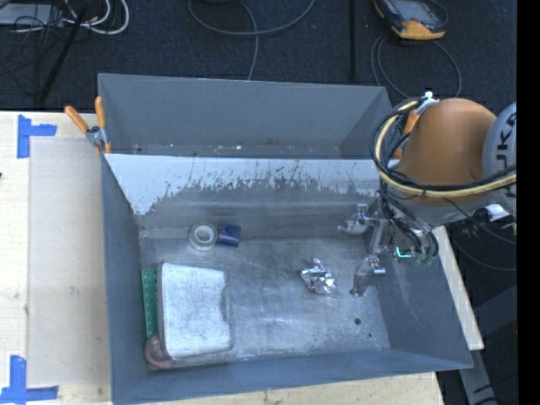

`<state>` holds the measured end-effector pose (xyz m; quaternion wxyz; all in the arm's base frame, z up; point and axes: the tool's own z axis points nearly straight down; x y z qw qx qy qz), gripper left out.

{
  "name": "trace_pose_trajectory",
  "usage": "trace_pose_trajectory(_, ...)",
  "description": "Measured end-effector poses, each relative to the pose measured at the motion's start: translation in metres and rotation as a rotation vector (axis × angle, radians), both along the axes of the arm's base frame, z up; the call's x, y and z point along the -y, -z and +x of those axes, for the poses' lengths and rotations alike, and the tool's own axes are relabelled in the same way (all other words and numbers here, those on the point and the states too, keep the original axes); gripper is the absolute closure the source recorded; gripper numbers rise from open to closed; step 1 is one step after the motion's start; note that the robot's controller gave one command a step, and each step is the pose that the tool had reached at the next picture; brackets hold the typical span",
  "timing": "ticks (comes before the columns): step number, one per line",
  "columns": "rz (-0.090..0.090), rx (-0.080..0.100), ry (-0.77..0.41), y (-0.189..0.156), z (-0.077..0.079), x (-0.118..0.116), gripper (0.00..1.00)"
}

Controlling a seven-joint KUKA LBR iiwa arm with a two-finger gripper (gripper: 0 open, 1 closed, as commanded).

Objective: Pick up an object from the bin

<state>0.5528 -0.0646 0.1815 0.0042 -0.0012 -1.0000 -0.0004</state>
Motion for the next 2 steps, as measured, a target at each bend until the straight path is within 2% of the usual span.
trace_pose_trajectory(1, 0.001, 0.012, -0.175, 0.1114, 0.0058, -0.0135, 0.00)
trace_pose_trajectory(2, -0.001, 0.018, -0.177, 0.1072, 0.0078, -0.0135, 1.00)
